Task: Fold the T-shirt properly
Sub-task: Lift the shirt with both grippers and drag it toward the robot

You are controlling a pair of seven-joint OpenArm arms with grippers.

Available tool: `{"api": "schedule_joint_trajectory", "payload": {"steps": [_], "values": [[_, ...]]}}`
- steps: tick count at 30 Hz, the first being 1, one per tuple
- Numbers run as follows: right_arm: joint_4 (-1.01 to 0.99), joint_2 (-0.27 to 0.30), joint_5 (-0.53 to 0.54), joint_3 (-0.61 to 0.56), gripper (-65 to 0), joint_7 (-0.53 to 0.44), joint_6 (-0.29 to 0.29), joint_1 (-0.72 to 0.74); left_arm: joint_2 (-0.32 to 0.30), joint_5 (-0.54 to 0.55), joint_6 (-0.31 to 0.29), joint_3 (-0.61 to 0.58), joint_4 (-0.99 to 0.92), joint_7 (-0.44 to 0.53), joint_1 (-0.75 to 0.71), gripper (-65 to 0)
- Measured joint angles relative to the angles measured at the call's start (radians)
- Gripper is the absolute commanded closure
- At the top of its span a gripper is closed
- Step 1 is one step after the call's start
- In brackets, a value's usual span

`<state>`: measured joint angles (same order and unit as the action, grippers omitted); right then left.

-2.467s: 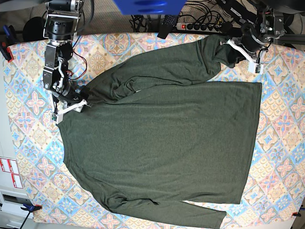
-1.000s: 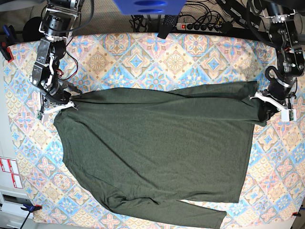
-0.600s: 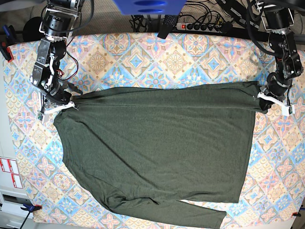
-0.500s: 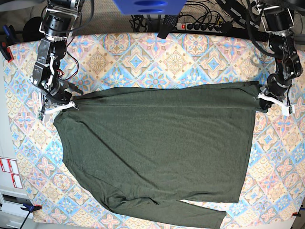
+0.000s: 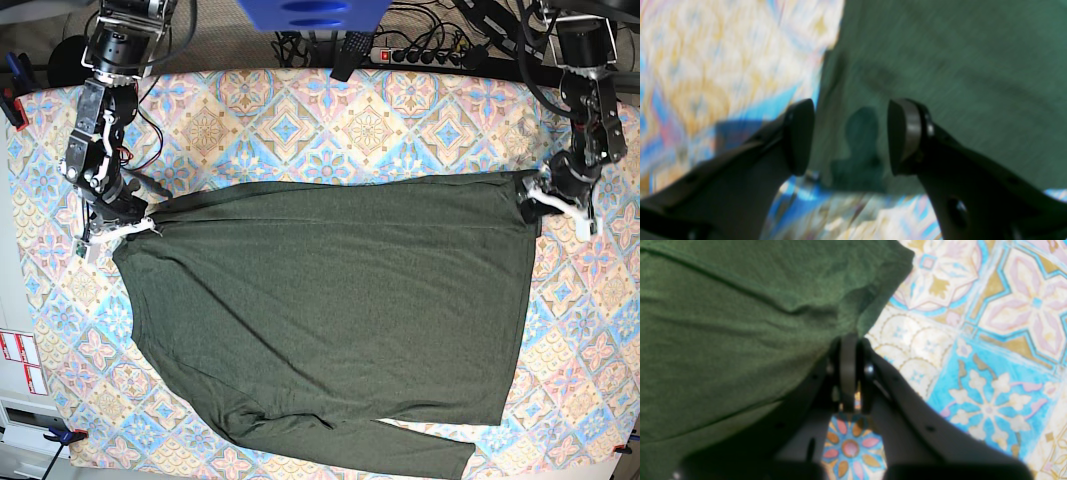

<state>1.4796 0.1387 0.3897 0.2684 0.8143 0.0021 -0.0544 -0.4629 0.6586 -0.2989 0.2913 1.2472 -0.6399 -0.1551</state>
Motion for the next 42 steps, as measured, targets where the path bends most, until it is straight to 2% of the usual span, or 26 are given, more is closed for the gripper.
{"api": "schedule_joint_trajectory", "payload": {"steps": [4,10,16,22,25,28,30,31,37,42], "values": [[0.0,-0.001,0.0,0.0,0.0,0.001,0.0,0.001,0.0,-0.003,0.006,0.001,0.0,-0.006,-0.059,-36.6],[0.0,0.0,0.0,0.0,0.0,0.0,0.0,0.0,0.0,0.058,0.002,0.001,0.0,0.018,-0.104,-36.7],[0.0,-0.003,0.001,-0.001,0.0,0.0,0.0,0.001,0.023,0.053,0.006,0.003,0.0,0.034,-0.094,-36.1],[0.001,-0.003,0.001,-0.002,0.0,0.001,0.0,0.001,0.064,0.057,-0.002,0.001,-0.073,0.045,-0.012,-35.5],[0.001,-0.003,0.0,-0.002,0.0,0.002,0.0,0.001,0.069,0.058,-0.005,-0.01,-0.092,0.053,0.002,-29.6],[0.001,-0.003,0.001,-0.002,0.0,0.002,0.0,0.001,0.069,0.061,0.006,-0.046,-0.092,0.078,0.002,-16.1],[0.001,-0.002,0.0,-0.002,0.0,0.001,0.0,0.001,0.069,0.067,0.003,-0.064,-0.092,0.063,0.002,-2.7],[0.001,-0.003,0.0,-0.002,0.0,0.0,0.0,0.001,0.069,0.069,0.003,-0.064,-0.092,0.057,0.003,0.0],[0.042,-0.003,-0.002,-0.002,0.0,0.008,-0.004,-0.002,0.073,0.077,-0.005,-0.065,-0.092,0.065,-0.007,0.0],[0.082,-0.003,0.0,-0.002,0.0,0.002,0.001,-0.041,0.034,0.087,-0.032,-0.07,-0.051,0.051,-0.068,0.0]]}}
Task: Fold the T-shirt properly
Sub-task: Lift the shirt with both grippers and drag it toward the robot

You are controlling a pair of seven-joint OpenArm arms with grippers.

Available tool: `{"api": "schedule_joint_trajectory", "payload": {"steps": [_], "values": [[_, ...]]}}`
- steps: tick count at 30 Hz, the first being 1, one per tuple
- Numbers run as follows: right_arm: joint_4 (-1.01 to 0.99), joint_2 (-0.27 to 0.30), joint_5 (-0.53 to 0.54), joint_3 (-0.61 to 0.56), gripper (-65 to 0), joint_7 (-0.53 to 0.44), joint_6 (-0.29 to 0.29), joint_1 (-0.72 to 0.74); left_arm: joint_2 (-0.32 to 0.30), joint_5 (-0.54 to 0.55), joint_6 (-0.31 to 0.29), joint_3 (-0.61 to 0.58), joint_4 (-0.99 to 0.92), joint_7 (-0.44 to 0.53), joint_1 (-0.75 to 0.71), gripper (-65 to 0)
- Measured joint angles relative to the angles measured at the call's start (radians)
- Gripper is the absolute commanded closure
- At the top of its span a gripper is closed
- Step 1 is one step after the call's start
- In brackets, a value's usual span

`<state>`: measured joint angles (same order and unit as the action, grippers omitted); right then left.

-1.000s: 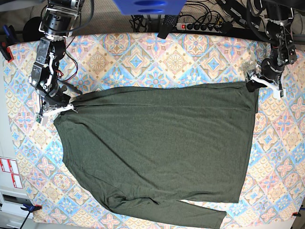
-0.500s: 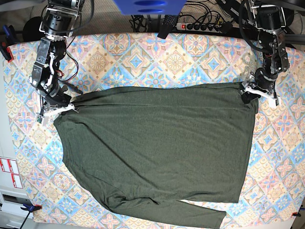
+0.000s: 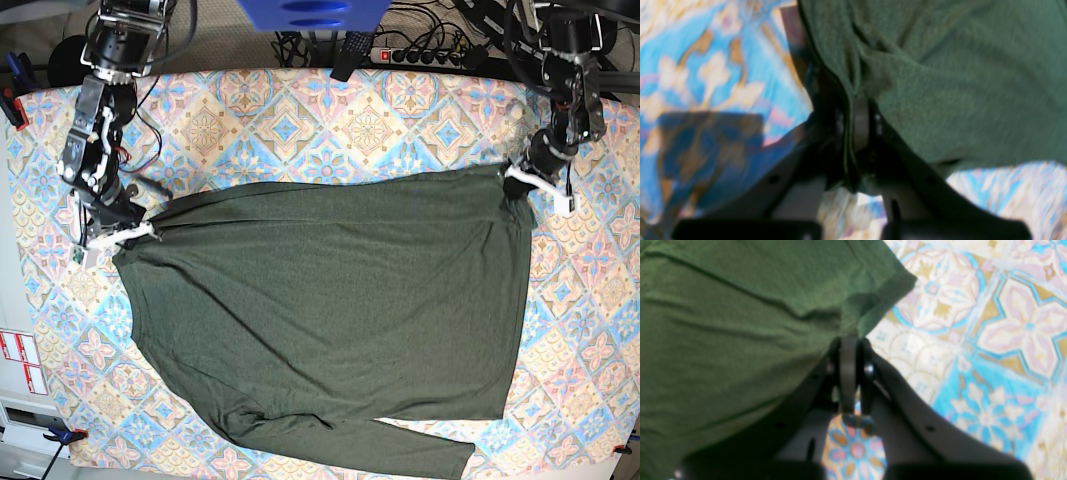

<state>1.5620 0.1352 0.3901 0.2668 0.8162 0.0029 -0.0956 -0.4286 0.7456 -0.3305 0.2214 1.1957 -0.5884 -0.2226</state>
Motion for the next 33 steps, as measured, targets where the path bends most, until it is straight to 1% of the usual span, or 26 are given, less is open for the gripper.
{"api": "schedule_joint_trajectory", "payload": {"steps": [2,5,10,14,19,23,27,29,31,33], "values": [[0.003,0.0,-0.002,0.003,0.0,0.013,-0.004,-0.022,-0.006,-0.009,-0.008,0.003,0.048,-0.008,-0.047,0.0],[0.013,0.002,-0.004,0.008,0.0,-0.005,-0.001,-0.055,-0.024,-0.012,-0.014,0.002,0.107,-0.031,-0.113,0.0],[0.015,0.001,0.001,0.008,0.0,-0.003,0.0,-0.123,-0.035,-0.021,-0.01,0.009,0.178,-0.039,-0.193,0.0],[0.033,0.002,0.001,0.008,0.0,-0.002,0.0,-0.182,-0.048,-0.026,-0.015,0.048,0.227,-0.052,-0.277,0.0],[0.142,0.005,0.003,0.008,0.0,0.0,0.004,-0.252,-0.048,-0.026,-0.017,0.124,0.246,-0.057,-0.329,0.0],[0.195,0.006,0.003,0.008,0.0,0.003,0.003,-0.27,-0.05,-0.027,-0.065,0.171,0.251,-0.056,-0.332,0.0],[0.199,0.006,0.004,0.008,0.0,0.004,0.003,-0.259,-0.045,-0.027,-0.059,0.178,0.256,-0.066,-0.296,0.0],[0.196,0.005,0.0,0.008,0.0,0.012,0.003,-0.252,-0.041,-0.029,-0.06,0.178,0.262,-0.091,-0.256,0.0],[0.189,0.003,-0.007,0.008,0.0,0.023,0.0,-0.217,-0.039,-0.025,-0.06,0.178,0.265,-0.108,-0.209,0.0],[0.185,0.004,-0.008,0.008,0.0,0.02,0.001,-0.154,-0.04,0.013,-0.06,0.178,0.265,-0.114,-0.172,0.0]]}}
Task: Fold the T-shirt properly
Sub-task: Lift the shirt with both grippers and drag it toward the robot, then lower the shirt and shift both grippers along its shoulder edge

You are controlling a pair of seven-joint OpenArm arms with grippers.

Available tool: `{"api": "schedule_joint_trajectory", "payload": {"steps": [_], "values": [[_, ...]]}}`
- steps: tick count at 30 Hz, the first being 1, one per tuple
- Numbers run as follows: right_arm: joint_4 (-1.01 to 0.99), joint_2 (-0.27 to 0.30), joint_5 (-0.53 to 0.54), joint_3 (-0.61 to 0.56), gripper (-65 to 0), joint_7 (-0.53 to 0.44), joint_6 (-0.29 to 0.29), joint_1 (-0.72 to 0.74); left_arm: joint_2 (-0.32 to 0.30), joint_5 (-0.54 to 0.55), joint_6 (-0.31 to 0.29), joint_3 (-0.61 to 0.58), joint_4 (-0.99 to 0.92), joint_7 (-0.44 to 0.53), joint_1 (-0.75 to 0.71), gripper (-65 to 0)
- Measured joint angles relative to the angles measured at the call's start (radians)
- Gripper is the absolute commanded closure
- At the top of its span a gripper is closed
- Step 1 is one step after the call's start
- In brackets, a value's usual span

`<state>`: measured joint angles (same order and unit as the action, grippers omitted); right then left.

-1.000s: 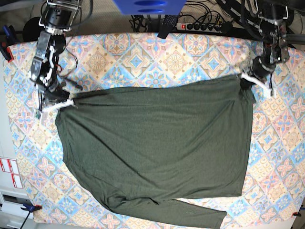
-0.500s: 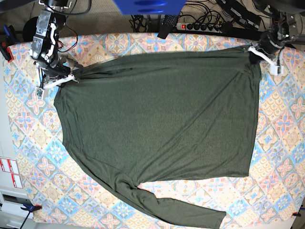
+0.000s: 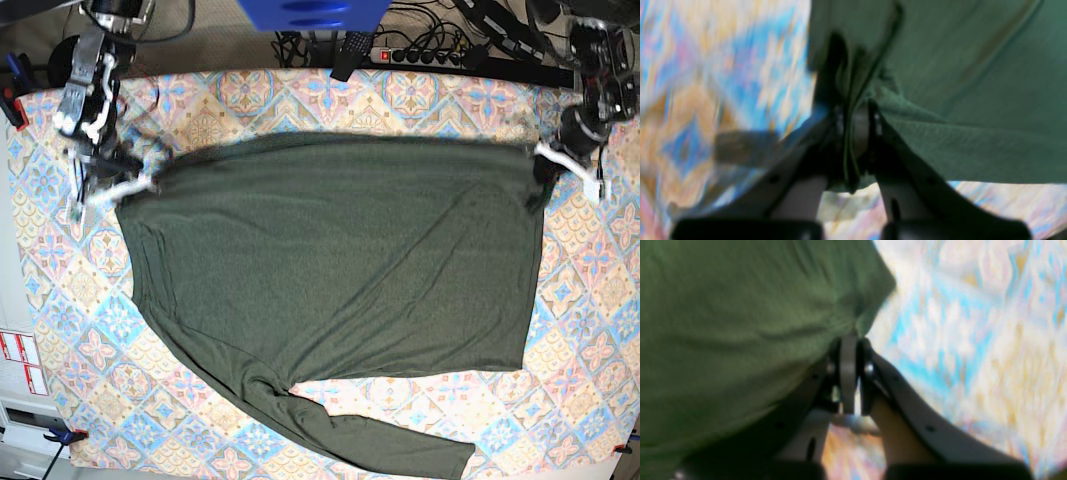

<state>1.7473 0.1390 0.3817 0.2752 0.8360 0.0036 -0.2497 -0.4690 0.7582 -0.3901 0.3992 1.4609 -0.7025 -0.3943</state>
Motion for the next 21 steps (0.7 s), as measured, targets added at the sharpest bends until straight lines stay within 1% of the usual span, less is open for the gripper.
{"api": "schedule_joint_trajectory", "payload": {"steps": [2,4,7,13,15,16,21], "values": [[-0.013,0.003,0.003,0.0,0.0,-0.025,0.007,0.043,0.0,0.036,0.001,0.0,0.002,-0.014,0.032,0.0],[-0.039,0.003,0.012,0.0,0.0,-0.028,0.009,0.066,0.001,0.052,0.004,0.0,0.001,-0.042,0.059,0.0],[-0.099,0.001,-0.002,0.0,0.0,0.003,-0.004,0.077,0.001,0.056,0.01,0.0,-0.003,-0.056,0.116,0.0],[-0.196,0.0,0.008,0.0,0.0,-0.019,0.005,0.178,0.002,0.055,0.01,0.0,-0.011,-0.056,0.209,0.0],[-0.235,0.001,0.01,-0.002,0.0,-0.026,0.008,0.189,0.003,0.055,0.009,0.001,-0.04,-0.054,0.252,0.0],[-0.253,0.0,0.005,-0.002,0.0,-0.019,-0.001,0.188,0.004,0.058,0.008,0.003,-0.064,-0.052,0.28,0.0],[-0.343,0.0,0.002,-0.002,0.0,-0.013,-0.001,0.217,0.006,0.053,0.009,0.001,-0.214,-0.051,0.378,0.0]]}}
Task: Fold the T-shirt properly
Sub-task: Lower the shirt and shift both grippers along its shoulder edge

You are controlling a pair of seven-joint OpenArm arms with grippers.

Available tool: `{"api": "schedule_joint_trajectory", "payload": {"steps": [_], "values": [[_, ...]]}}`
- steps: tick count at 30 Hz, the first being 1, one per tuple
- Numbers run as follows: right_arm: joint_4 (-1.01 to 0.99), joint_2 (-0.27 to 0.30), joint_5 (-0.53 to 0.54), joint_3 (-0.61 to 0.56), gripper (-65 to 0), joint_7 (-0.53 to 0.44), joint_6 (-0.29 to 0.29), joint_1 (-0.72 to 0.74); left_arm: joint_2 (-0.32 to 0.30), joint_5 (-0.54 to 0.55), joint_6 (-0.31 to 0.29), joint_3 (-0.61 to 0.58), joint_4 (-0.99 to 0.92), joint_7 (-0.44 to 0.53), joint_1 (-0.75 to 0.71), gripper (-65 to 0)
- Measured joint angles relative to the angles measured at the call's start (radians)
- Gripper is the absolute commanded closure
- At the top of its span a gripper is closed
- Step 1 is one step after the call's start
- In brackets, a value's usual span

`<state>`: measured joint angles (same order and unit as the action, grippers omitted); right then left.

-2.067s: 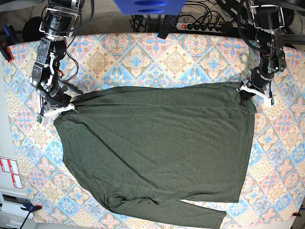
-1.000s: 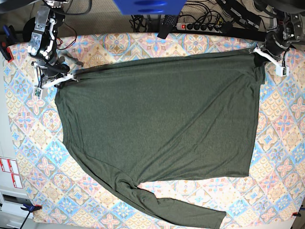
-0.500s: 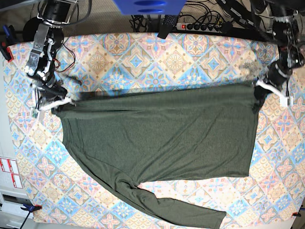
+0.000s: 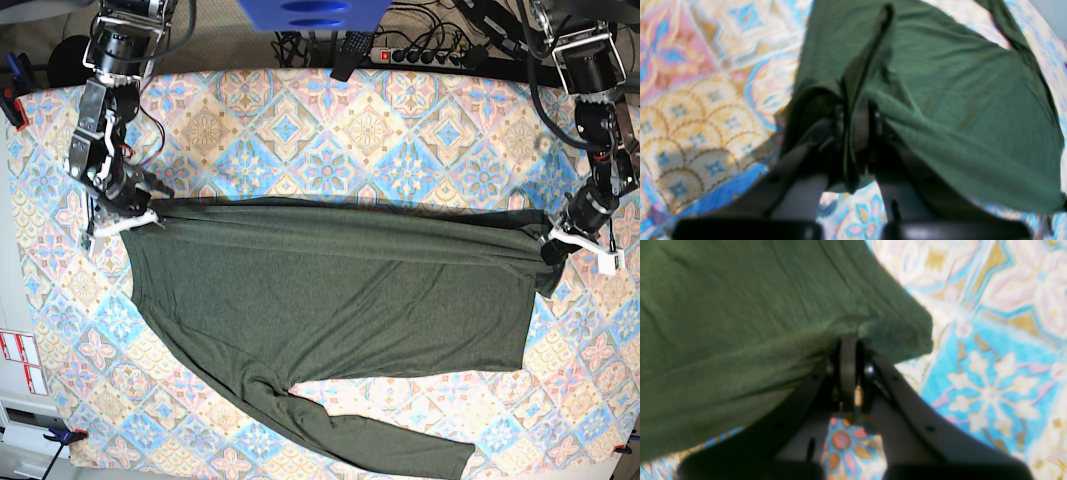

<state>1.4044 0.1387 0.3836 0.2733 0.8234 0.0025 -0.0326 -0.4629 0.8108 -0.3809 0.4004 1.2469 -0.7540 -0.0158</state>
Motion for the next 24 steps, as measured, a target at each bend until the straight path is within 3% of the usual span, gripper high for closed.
{"api": "schedule_joint_trajectory", "payload": {"steps": [10,14,21,24], "values": [[-0.121,-0.001,-0.001,0.001,-0.1,-0.01,0.003,0.093,0.013,-0.002,0.002,-0.001,-0.198,0.01,0.124,0.0],[-0.154,0.0,0.0,0.0,-0.2,-0.073,0.002,0.127,0.031,-0.001,0.002,-0.002,-0.237,0.01,0.146,0.0],[-0.193,-0.001,-0.005,0.0,-1.4,-0.096,0.0,0.122,0.026,-0.03,0.005,-0.13,-0.269,0.053,0.175,0.0],[-0.18,0.0,-0.005,-0.003,-7.5,-0.098,0.0,0.12,0.025,-0.109,0.007,-0.156,-0.269,0.054,0.171,-9.0]]}}
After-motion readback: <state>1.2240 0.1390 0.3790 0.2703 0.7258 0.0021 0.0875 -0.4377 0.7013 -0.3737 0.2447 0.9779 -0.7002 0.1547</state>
